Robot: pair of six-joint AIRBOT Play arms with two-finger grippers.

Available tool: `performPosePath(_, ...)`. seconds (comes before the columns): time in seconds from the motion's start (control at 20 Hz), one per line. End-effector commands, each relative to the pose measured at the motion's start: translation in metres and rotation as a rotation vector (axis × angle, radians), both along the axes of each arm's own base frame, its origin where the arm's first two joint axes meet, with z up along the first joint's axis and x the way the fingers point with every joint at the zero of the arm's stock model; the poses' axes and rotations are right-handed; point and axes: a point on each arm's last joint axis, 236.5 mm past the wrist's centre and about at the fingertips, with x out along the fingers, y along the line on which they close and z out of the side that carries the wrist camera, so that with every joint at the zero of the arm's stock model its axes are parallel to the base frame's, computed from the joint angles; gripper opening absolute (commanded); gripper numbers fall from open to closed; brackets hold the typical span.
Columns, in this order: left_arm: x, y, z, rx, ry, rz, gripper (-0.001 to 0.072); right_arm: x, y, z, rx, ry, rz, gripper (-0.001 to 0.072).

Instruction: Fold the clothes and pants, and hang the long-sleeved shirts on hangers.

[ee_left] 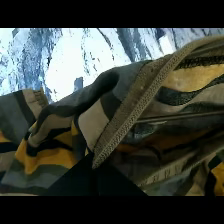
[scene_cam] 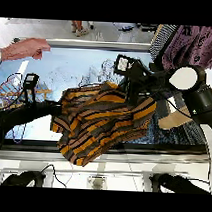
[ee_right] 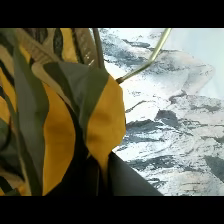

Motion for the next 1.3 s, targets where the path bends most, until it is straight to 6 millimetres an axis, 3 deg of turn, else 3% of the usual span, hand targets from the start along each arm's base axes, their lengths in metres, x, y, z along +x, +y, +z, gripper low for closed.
performPosePath(0.0, 0.001, -0.003, 0.004, -0.025, -0.004, 0.004, 0.0024, 0.0, -0.003, -0.002, -0.013, 0.0, -0.002, 0.0019)
performPosePath(0.05, 0.003, -0.009, 0.014, -0.075, -0.022, 0.013, 0.0024, -0.002, -0.003, -0.003, -0.019, 0.01, 0.003, 0.0019)
performPosePath(0.15, 0.004, -0.034, 0.054, -0.216, -0.101, -0.026, 0.0024, -0.006, -0.004, -0.007, -0.029, 0.029, 0.012, 0.0019)
performPosePath(0.3, -0.017, -0.075, 0.101, -0.3, -0.183, -0.16, 0.0024, -0.006, -0.002, -0.009, -0.028, 0.037, 0.014, 0.0019)
performPosePath(0.5, -0.075, -0.136, 0.099, -0.314, -0.122, -0.385, 0.0024, 0.004, 0.0, -0.006, -0.005, 0.01, -0.005, 0.0019)
performPosePath(0.7, -0.102, -0.163, 0.085, -0.306, -0.061, -0.489, 0.0024, 0.01, 0.002, 0.0, 0.011, -0.018, -0.019, 0.0019)
performPosePath(0.8, -0.106, -0.167, 0.069, -0.283, -0.003, -0.51, 0.0025, 0.01, 0.002, 0.0, 0.014, -0.019, -0.019, 0.0019)
performPosePath(0.85, -0.105, -0.167, 0.064, -0.274, 0.009, -0.513, 0.0086, 0.01, 0.002, 0.001, 0.018, -0.019, -0.018, 0.0019)
performPosePath(0.95, -0.094, -0.158, 0.065, -0.253, -0.018, -0.484, 0.0381, 0.007, 0.004, 0.008, 0.036, -0.029, -0.015, 0.002)
performPosePath(1.0, -0.086, -0.15, 0.074, -0.257, -0.048, -0.457, 0.0441, 0.007, 0.004, 0.014, 0.046, -0.043, -0.017, 0.0021)
performPosePath(1.15, -0.069, -0.113, 0.118, -0.242, -0.212, -0.379, 0.044, 0.002, 0.002, 0.03, 0.08, -0.072, -0.018, 0.002)
performPosePath(1.25, -0.064, -0.081, 0.148, -0.131, -0.395, -0.359, 0.0439, -0.005, 0.002, 0.036, 0.125, -0.045, 0.005, 0.002)
